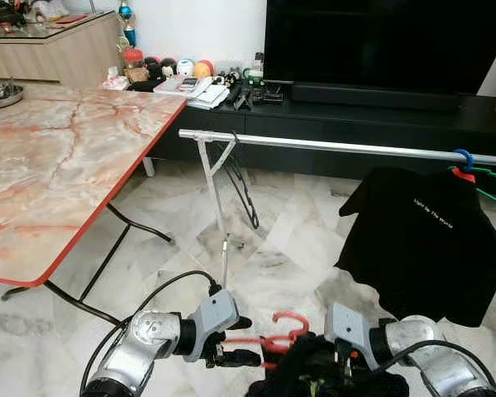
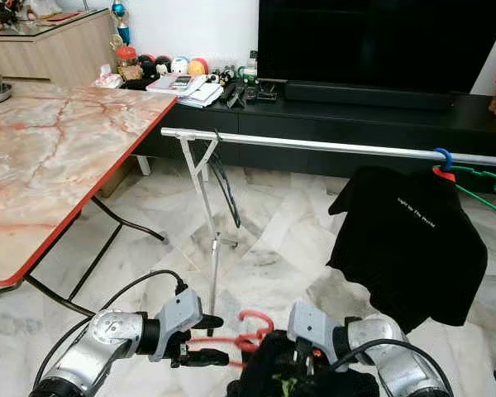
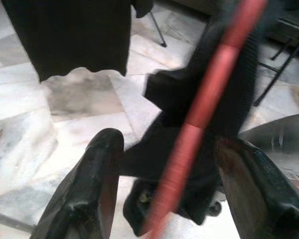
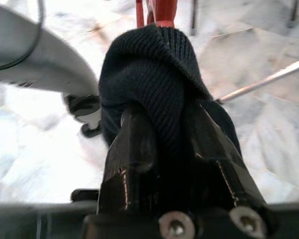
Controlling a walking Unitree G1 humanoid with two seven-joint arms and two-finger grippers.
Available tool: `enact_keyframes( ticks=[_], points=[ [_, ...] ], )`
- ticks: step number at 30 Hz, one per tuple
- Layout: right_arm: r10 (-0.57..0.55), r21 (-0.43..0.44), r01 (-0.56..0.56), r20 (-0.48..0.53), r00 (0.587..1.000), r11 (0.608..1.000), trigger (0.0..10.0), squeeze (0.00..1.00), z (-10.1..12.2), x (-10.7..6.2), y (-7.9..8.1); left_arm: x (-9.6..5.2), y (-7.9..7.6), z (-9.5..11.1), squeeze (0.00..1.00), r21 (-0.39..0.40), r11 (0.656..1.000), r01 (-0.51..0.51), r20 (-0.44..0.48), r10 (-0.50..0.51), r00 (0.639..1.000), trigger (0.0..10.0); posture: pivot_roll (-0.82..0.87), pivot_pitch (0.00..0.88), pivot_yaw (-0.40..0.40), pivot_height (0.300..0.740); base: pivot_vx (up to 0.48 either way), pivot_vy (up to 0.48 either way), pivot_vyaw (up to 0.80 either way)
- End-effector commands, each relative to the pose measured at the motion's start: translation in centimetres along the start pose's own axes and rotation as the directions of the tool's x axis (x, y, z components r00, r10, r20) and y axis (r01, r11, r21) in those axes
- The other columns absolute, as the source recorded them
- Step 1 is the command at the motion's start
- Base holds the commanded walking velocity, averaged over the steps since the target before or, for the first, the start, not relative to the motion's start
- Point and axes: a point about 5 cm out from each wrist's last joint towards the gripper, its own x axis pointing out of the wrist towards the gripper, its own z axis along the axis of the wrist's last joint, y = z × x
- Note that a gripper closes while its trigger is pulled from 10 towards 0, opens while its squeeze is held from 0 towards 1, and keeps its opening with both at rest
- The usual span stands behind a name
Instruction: Hang hanger
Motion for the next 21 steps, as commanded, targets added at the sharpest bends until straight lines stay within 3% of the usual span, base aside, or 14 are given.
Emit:
enact_keyframes(
  ticks=[1,7,13,21],
  points=[
    [0.033,-0.018,-0.033,0.023,0.999,0.999,10.0,0.0,0.37,-0.13,0.3,0.22,-0.03,0.13,0.0,0.031,1.0,0.004,-0.024,-0.003,1.0,10.0,0.1,0.015,-0.011,0.74,0.0,0.0,0.0],
    [0.051,-0.012,-0.051,0.012,0.999,0.999,10.0,0.0,0.16,0.07,0.62,0.31,-0.12,0.09,0.0,0.026,0.999,0.026,-0.037,-0.025,0.999,10.0,0.1,0.018,-0.011,0.74,0.0,0.0,0.0],
    [0.034,-0.015,-0.034,0.012,0.999,0.999,10.0,0.0,0.29,0.33,0.44,0.1,-0.92,-0.07,0.0,-0.03,0.991,0.13,-0.055,-0.132,0.99,10.0,0.11,0.035,-0.011,0.74,0.0,0.0,0.0],
    [0.008,-0.005,-0.008,0.054,0.998,1.0,10.0,0.0,0.74,0.6,0.23,0.28,-0.78,-0.48,0.0,-0.009,0.994,0.109,-0.095,-0.109,0.989,10.0,0.1,0.044,-0.007,0.74,0.0,0.0,0.0]
  ],
)
